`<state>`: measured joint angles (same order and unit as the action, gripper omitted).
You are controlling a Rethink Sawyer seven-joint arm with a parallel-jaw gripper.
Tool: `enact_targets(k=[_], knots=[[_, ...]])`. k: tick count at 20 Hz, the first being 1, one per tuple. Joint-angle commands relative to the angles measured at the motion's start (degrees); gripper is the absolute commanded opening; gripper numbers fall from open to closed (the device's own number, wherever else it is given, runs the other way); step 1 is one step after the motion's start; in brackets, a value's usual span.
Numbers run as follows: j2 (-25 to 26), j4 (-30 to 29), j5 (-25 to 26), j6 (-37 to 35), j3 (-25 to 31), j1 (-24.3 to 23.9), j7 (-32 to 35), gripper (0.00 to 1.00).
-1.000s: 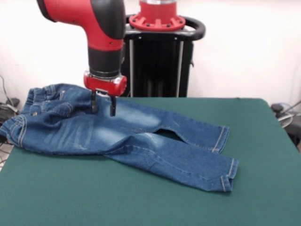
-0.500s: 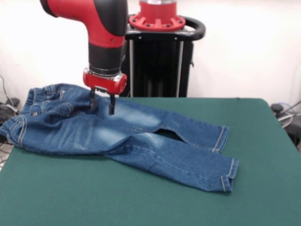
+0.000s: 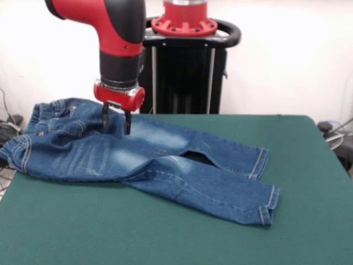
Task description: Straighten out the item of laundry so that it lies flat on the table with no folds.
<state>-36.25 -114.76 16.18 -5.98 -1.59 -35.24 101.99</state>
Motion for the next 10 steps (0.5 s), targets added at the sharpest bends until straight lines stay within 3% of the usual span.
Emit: enact_targets(k=[1,10], knots=[[6.4,5.3,-5.8,6.2,3.4,1.7,13.0,1.00],[7.3,7.4,-10.8,7.0,2.9,4.3,12.5,1.00]])
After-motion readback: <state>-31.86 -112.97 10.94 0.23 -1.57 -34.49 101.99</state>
